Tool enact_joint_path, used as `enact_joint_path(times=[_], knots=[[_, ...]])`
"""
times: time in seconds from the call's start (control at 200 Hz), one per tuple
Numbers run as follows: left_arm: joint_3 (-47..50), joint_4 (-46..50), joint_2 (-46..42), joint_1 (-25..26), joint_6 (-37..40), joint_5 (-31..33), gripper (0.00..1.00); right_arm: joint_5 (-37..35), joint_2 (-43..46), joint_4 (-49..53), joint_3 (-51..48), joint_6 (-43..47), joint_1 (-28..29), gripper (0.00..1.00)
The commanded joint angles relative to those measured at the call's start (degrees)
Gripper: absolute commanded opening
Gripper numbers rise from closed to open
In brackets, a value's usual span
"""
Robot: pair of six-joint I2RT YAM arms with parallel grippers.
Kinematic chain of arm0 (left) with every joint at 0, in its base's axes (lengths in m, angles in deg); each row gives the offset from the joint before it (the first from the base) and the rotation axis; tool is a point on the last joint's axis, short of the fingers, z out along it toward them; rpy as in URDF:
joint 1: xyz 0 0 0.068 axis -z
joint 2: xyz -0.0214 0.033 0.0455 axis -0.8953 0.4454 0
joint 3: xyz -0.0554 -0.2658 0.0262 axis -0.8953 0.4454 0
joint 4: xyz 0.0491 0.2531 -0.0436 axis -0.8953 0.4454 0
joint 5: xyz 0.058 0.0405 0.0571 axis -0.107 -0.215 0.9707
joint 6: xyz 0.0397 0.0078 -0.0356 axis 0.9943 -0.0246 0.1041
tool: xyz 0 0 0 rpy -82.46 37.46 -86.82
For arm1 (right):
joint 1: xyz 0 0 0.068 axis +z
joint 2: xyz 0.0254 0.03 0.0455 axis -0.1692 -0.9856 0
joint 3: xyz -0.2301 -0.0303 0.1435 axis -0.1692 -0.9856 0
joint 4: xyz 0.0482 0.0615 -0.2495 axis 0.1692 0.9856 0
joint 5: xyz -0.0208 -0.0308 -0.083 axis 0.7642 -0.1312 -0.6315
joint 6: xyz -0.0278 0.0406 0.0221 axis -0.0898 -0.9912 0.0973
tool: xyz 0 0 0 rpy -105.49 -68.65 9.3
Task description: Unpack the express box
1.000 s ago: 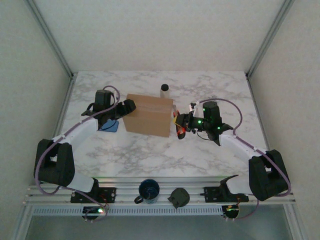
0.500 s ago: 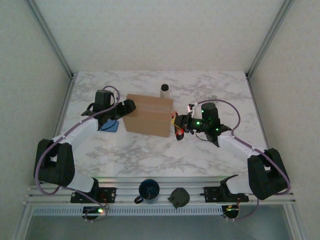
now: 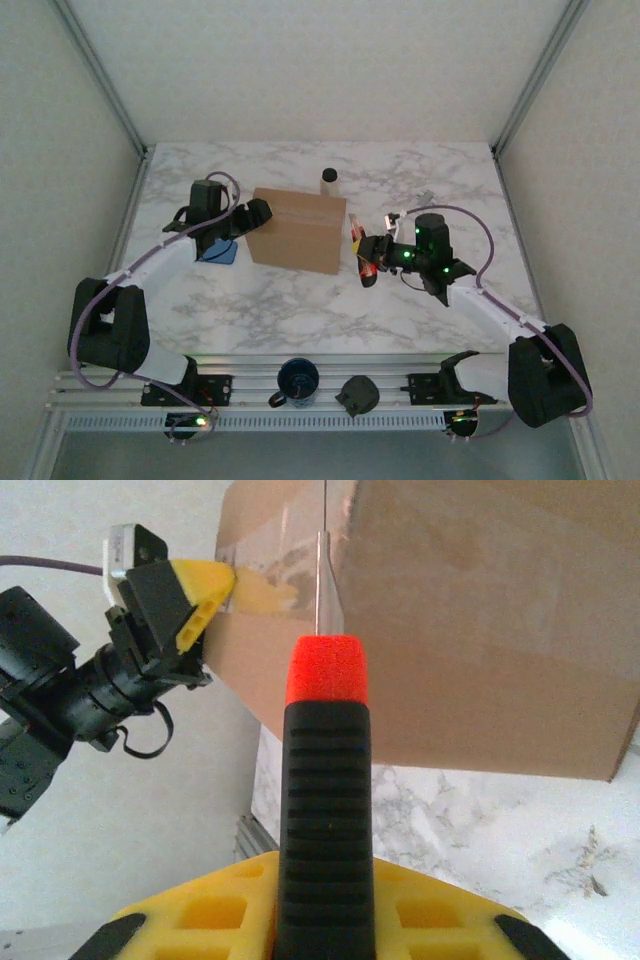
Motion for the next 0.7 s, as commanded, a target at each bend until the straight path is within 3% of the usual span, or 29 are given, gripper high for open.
enact_joint_path(times=[0.0, 0.696], knots=[[3.7, 8.3, 2.3, 0.7, 0.5, 0.2, 0.75, 3.8, 1.2, -6.3, -1.7, 0.0, -0.6, 0.00], [3.8, 8.5, 0.9, 0.5, 0.6, -1.0, 0.76, 4.2, -4.8, -11.6, -2.3, -2.6, -1.9, 0.00]])
